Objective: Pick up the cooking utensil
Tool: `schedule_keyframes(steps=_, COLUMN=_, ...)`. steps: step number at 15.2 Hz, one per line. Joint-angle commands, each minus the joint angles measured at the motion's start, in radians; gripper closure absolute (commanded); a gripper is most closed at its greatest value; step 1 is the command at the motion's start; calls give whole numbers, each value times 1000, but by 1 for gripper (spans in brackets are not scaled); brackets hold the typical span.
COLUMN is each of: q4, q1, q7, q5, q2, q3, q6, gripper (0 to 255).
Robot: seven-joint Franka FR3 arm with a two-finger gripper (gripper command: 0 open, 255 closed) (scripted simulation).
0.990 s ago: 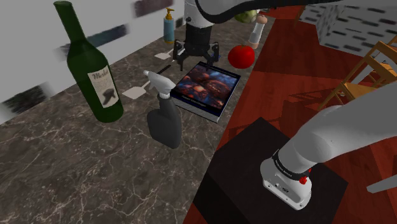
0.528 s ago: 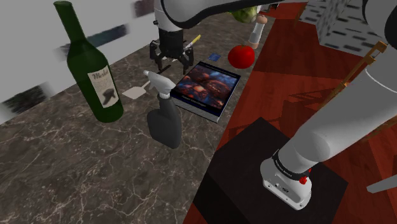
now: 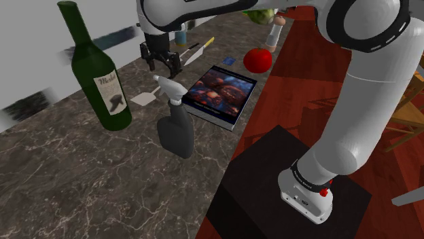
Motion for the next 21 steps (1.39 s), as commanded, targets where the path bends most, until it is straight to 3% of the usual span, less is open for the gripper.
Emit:
schedule_keyframes(steps=1, q4=35, q1=15, q7=38, q5=-19, q2=42, q3=-12, q6=2, gripper=0)
schedule_keyframes(steps=9, q4=-27, q1=14, q7=52, q5=-34, q2=61, q3=-20, q6=80, gripper=0)
schedule_keyframes(steps=10, q4=-32, q1=13, q7=53, q5=-33, q2=59, q3=-19, q6=82, gripper=255)
schedule_keyframes(steps=21, q4=-9, q1=14, q7=48, q5=-29, q2=54, q3=-17, q6=56, gripper=255)
